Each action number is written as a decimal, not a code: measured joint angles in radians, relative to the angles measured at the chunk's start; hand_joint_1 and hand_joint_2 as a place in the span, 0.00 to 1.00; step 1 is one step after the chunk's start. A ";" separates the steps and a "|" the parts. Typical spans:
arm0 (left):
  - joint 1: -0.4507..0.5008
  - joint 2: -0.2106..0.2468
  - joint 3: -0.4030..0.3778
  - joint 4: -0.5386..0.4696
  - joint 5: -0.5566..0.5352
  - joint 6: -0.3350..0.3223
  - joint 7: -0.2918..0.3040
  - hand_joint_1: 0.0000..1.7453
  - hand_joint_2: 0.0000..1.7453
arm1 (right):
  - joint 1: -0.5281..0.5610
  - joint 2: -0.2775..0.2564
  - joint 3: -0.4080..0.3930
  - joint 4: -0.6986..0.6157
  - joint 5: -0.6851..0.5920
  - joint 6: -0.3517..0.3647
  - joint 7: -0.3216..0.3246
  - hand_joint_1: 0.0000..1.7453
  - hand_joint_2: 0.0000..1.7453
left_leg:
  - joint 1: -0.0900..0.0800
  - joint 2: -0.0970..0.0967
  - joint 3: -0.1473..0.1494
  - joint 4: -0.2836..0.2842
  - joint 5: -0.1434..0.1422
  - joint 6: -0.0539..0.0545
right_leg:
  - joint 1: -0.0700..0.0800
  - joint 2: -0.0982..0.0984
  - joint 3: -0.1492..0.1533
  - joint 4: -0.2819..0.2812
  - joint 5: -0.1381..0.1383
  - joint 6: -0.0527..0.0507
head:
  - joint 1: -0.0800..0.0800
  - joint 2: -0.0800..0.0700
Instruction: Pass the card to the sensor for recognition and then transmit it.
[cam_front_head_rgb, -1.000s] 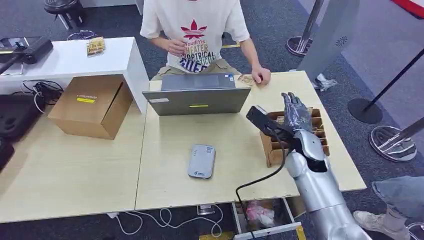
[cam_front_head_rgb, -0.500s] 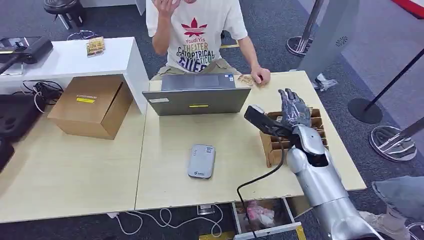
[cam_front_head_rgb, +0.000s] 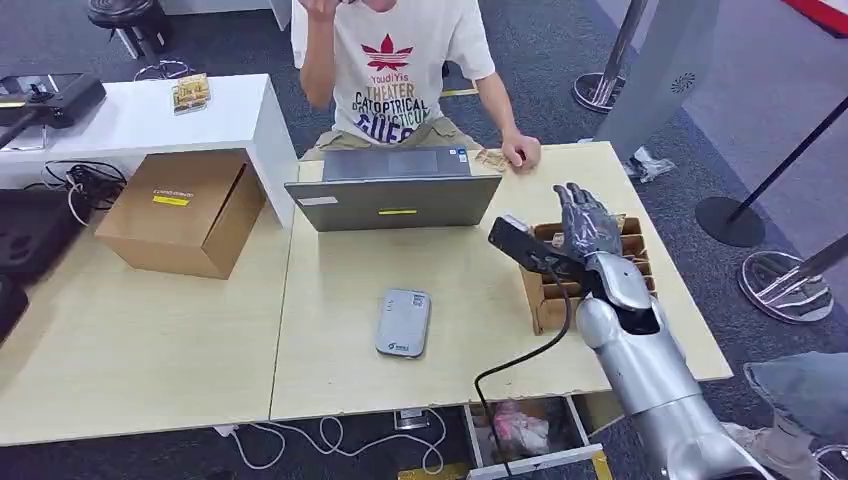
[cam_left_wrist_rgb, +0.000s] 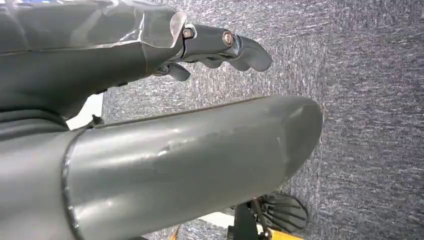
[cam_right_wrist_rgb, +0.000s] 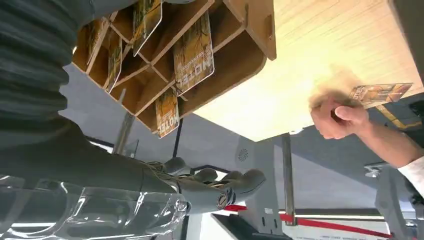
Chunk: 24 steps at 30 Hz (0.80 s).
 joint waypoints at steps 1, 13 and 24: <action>0.000 0.000 0.000 0.000 0.000 0.000 0.000 0.00 0.00 | 0.000 -0.001 0.000 0.000 -0.001 0.002 0.003 0.00 1.00 | 0.000 0.000 0.000 0.000 0.000 0.000 | 0.000 0.000 0.000 0.000 0.000 0.000 | 0.000 0.000; 0.002 0.000 0.000 0.000 0.012 0.002 -0.002 0.00 0.00 | 0.053 -0.037 -0.004 -0.060 0.029 -0.034 0.113 0.00 1.00 | 0.000 0.000 0.000 0.000 0.000 0.000 | 0.000 0.000 0.000 0.000 0.000 0.000 | 0.000 0.000; 0.002 0.000 0.000 0.000 0.021 0.003 -0.003 0.00 0.00 | 0.112 -0.046 -0.032 -0.110 0.041 -0.035 0.137 0.00 1.00 | 0.000 0.000 0.000 0.000 0.000 0.000 | 0.000 0.000 0.000 0.000 0.000 0.000 | 0.000 0.000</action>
